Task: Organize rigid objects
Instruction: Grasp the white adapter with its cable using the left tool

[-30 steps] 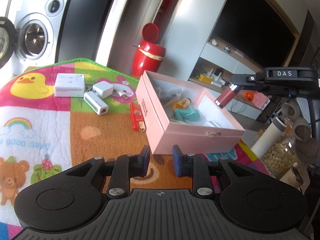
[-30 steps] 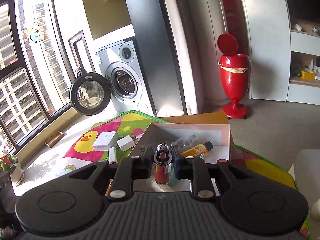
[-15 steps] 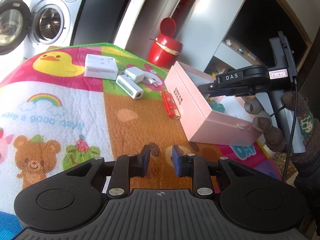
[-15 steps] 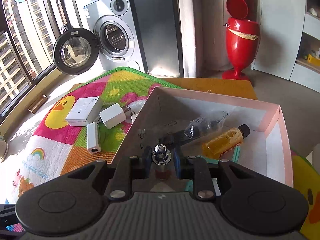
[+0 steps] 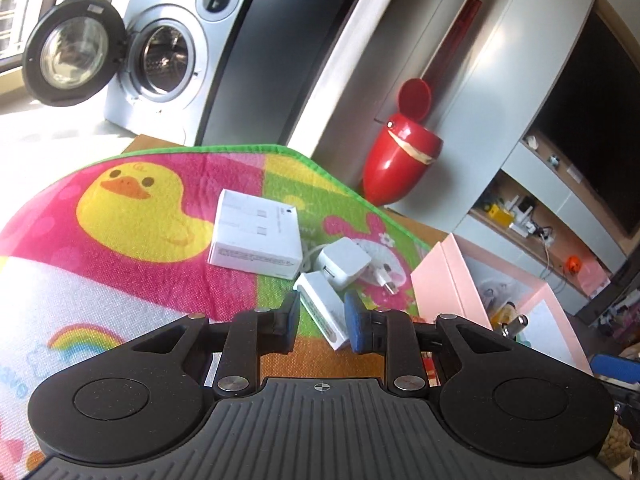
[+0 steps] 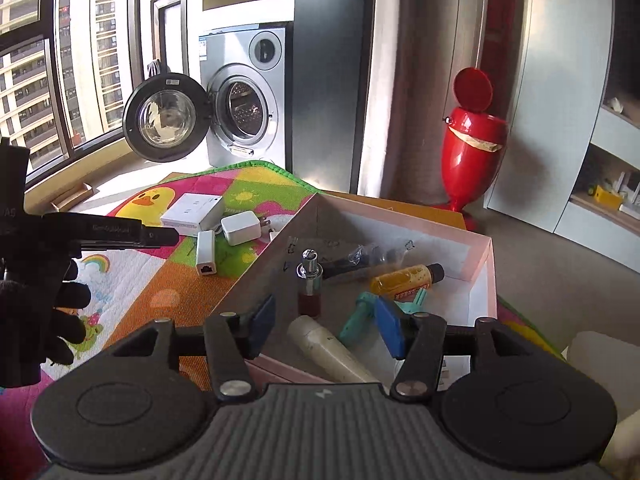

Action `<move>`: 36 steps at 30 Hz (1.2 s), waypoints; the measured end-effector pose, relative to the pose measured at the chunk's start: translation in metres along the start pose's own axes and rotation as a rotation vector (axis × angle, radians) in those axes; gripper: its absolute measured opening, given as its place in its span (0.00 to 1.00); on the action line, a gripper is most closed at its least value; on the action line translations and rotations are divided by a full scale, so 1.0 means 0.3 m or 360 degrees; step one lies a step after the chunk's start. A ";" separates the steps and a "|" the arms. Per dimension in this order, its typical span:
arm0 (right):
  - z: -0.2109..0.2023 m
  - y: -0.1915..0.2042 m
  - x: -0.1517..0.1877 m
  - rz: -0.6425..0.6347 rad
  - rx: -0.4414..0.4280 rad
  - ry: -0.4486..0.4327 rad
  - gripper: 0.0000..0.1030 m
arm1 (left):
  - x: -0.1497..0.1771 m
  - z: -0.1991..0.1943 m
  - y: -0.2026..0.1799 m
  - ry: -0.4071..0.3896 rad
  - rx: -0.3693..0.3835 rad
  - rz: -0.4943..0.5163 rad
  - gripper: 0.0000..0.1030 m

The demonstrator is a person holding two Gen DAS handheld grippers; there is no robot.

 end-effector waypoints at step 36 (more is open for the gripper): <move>0.229 0.394 -0.221 -0.0076 -0.0438 0.0246 0.56 | 0.385 -0.331 0.235 0.0015 -0.0007 0.0139 0.27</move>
Point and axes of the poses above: each gripper's, at about its wrist camera, not at the fingertips, and z roughly the way its jaws point, y to its left, x to its underside, the point moved 3 cm from there along z, roughly the way its jaws point, and after that the axes turned 12 degrees about y, right-handed, at the moved point
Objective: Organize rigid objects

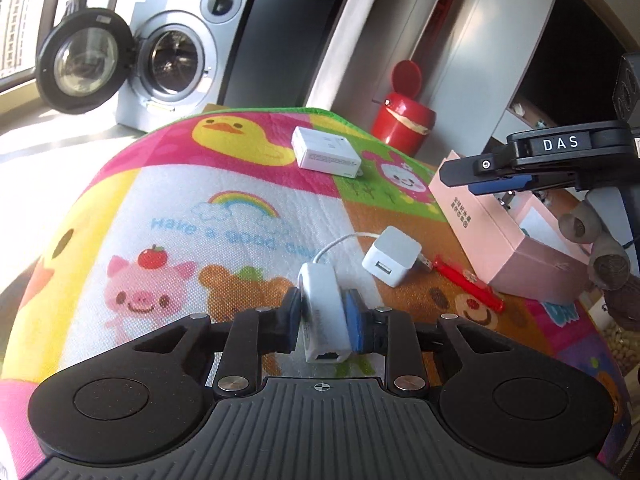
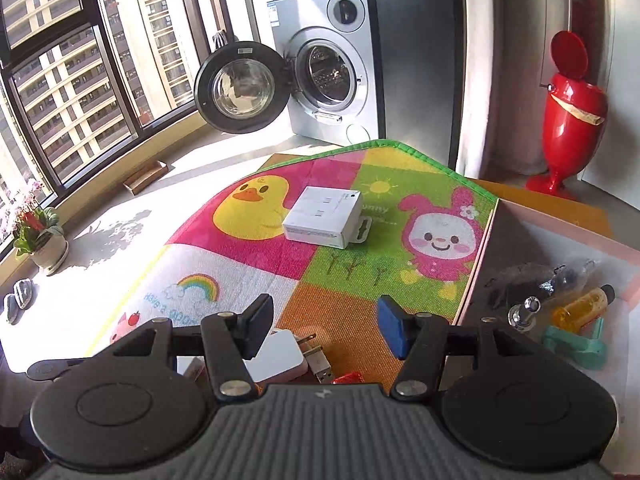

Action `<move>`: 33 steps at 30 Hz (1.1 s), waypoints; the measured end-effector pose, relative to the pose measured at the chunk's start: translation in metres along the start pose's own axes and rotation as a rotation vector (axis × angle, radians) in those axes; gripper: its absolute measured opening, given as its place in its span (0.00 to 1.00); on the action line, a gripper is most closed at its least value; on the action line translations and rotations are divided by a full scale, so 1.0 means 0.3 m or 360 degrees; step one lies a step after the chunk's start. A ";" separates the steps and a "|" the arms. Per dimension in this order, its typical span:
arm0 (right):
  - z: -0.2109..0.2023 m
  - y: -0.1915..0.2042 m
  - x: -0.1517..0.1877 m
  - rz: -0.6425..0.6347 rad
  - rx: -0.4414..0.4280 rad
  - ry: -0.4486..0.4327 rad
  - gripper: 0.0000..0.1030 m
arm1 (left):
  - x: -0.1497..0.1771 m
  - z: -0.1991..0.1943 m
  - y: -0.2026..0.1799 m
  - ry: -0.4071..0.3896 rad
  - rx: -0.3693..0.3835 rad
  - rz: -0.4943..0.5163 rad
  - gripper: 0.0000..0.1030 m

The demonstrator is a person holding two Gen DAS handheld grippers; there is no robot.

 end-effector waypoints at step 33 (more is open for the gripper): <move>-0.139 -0.178 0.406 0.0113 0.0106 -0.0144 0.48 | 0.043 0.025 -0.113 0.0034 0.0062 0.0117 0.26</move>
Point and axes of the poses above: each gripper's, at about its wrist camera, not at the fingertips, and z roughly the way its jaws point, y to its left, x to its underside, the point moved 3 cm from there along z, roughly the way its jaws point, and after that the axes turned 12 degrees about y, right-handed, at the moved point
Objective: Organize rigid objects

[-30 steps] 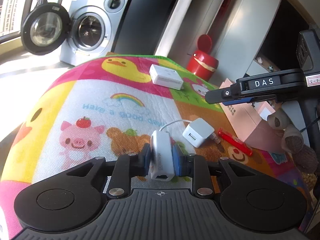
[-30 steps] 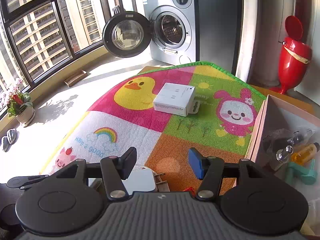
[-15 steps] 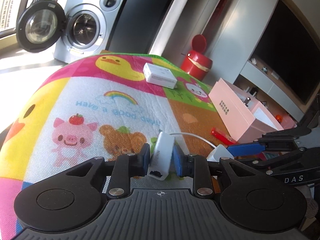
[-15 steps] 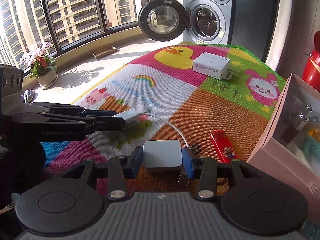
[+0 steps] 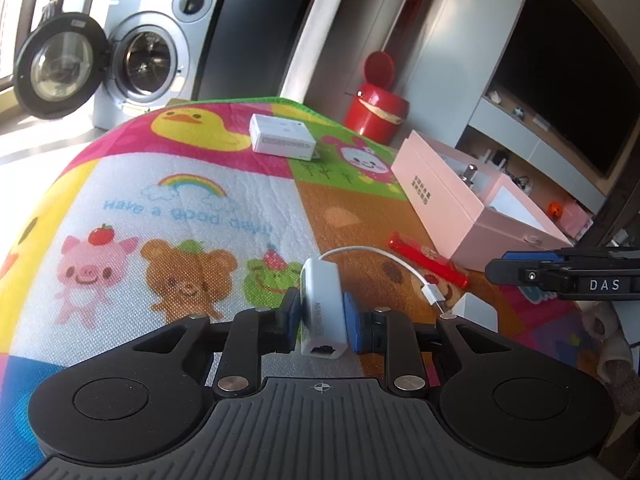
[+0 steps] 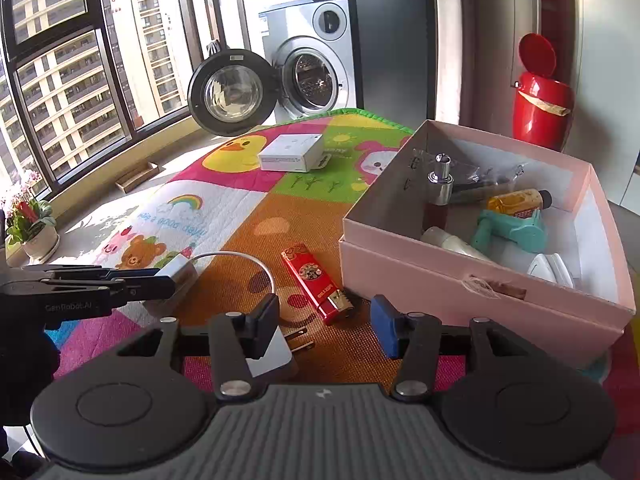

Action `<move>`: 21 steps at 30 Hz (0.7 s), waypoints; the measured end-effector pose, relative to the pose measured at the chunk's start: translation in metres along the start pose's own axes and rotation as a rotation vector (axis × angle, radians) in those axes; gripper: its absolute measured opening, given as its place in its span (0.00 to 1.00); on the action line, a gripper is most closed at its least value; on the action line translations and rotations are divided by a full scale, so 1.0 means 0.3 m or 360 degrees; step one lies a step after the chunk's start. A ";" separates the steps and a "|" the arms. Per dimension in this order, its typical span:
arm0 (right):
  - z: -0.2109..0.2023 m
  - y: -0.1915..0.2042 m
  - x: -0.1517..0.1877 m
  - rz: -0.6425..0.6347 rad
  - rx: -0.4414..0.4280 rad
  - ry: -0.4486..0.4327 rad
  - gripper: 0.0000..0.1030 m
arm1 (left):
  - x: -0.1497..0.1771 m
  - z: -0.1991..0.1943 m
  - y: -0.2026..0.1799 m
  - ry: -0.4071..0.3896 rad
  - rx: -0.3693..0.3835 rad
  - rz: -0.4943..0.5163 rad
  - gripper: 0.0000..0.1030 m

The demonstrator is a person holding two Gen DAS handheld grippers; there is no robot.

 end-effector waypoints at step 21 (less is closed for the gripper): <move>-0.070 -0.134 0.222 0.0115 0.0033 -0.0021 0.07 | -0.046 -0.024 -0.208 0.0026 0.0062 0.0185 0.29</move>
Point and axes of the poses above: each gripper's, at about its wrist camera, not at the fingertips, and z roughly the way its jaws point, y to its left, x to its underside, the point moved 3 cm from there along z, roughly the way its jaws point, and after that the axes turned 12 degrees about y, right-handed, at the moved point
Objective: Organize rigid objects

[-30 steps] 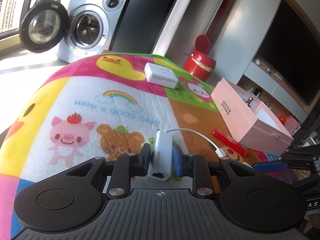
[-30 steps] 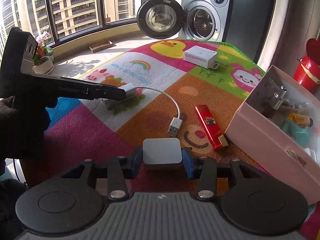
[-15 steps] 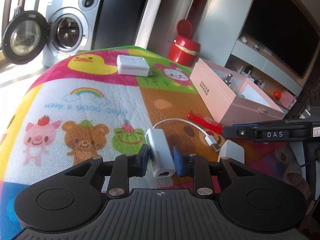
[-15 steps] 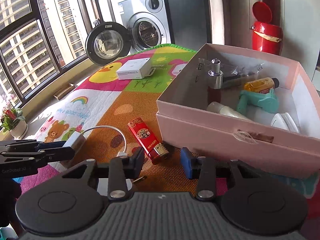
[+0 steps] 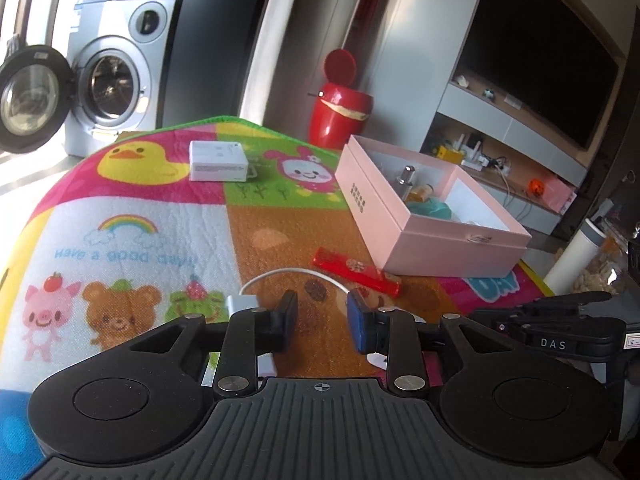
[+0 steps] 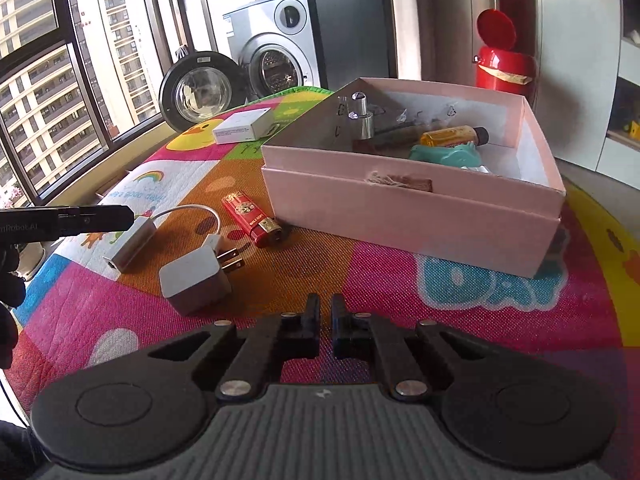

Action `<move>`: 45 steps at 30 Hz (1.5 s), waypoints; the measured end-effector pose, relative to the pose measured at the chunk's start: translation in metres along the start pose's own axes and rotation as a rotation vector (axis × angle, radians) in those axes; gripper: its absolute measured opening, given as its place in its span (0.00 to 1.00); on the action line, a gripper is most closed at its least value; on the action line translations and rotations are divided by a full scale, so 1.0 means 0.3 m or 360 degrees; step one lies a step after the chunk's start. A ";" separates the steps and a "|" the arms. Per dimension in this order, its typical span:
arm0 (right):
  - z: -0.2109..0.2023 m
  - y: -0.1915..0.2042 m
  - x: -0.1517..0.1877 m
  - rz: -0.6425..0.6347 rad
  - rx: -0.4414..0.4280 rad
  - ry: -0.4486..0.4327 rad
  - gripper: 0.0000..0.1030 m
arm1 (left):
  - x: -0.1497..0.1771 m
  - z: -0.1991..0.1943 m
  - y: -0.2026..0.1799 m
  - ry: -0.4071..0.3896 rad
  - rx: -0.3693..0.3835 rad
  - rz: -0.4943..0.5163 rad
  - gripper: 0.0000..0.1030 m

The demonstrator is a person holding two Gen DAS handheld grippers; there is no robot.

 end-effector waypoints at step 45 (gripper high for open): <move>0.022 0.044 -0.016 -0.0023 0.0012 -0.0066 0.70 | 0.015 0.127 -0.126 0.0098 -0.0006 0.0227 0.36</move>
Point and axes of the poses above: each gripper's, at about its wrist camera, not at the fingertips, and z roughly the way its jaws point, y to its left, x to its underside, the point moved 3 cm from there along z, roughly the way its jaws point, and after that the axes turned 12 degrees about y, right-handed, at the moved point
